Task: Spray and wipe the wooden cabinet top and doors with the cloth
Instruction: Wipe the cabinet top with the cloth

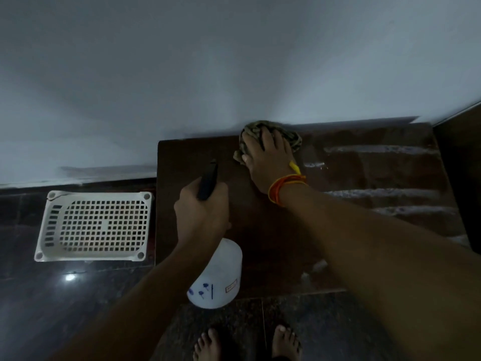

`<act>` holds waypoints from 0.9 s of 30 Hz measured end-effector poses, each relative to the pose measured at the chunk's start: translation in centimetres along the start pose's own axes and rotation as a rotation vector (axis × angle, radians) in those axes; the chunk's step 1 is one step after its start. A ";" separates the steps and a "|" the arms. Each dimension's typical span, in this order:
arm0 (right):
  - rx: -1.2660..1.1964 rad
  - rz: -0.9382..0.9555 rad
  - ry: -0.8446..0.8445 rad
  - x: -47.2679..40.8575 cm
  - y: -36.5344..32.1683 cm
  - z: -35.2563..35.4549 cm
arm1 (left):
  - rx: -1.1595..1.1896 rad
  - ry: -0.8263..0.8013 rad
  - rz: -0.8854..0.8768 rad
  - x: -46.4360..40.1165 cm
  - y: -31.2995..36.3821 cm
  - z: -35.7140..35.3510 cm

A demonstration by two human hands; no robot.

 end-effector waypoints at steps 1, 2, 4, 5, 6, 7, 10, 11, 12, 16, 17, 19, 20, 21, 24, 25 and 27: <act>-0.012 -0.014 0.005 -0.1 -0.1 0.0 | 0.005 0.000 -0.004 0.1 0.0 -0.1; -0.026 -0.027 0.007 0.2 -0.2 -0.2 | 0.012 0.002 -0.007 0.3 -0.1 -0.1; -0.039 -0.036 -0.003 1.8 -0.4 -0.6 | 0.020 0.016 -0.010 0.7 -0.2 0.1; -0.040 -0.035 -0.009 3.2 -0.4 -0.9 | 0.023 0.024 -0.006 1.0 -0.3 0.1; -0.043 -0.032 -0.008 4.9 -0.4 -1.2 | 0.025 0.030 -0.003 1.3 -0.4 0.2; -0.048 -0.029 0.001 6.7 -0.5 -1.3 | 0.023 0.034 -0.002 1.6 -0.4 0.2; -0.026 -0.022 0.001 10.5 -0.8 -1.9 | 0.005 0.031 0.002 2.7 -0.7 0.1; -0.024 -0.013 -0.007 10.6 -0.7 -2.2 | 0.002 0.030 -0.001 3.1 -0.9 0.0; -0.028 0.000 -0.010 10.3 -0.6 -2.2 | -0.002 0.030 -0.008 3.5 -1.1 -0.1; -0.038 0.019 0.011 9.3 -0.2 -2.3 | -0.018 0.034 -0.036 5.0 -2.2 -0.4; -0.047 0.006 0.017 9.7 -0.2 -2.4 | -0.010 0.025 -0.033 5.5 -2.5 -0.6; -0.065 -0.003 0.018 11.6 -0.5 -2.8 | 0.006 0.003 -0.027 6.3 -3.0 -0.8; -0.068 0.002 0.002 13.2 -0.8 -3.2 | 0.006 -0.003 -0.026 6.7 -3.2 -0.9; -0.068 0.013 -0.015 14.8 -1.1 -3.7 | 0.004 0.003 -0.026 7.2 -3.3 -1.0; -0.059 0.019 -0.053 19.4 -1.8 -4.9 | -0.011 0.042 -0.036 8.5 -3.2 -0.9; -0.061 0.006 -0.065 20.6 -1.9 -5.3 | -0.011 0.047 -0.038 8.9 -3.1 -1.0; -0.069 -0.028 -0.072 22.3 -2.0 -5.7 | -0.006 0.043 -0.039 9.5 -2.9 -1.1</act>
Point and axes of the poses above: each hand's wrist, its own x-axis away from the middle knuckle, its own z-axis out of the back of the hand, y = z × x, the point moved 9 cm from there along -x, towards the middle knuckle, and after that the axes turned 5 degrees about -y, right-handed, at the moved point
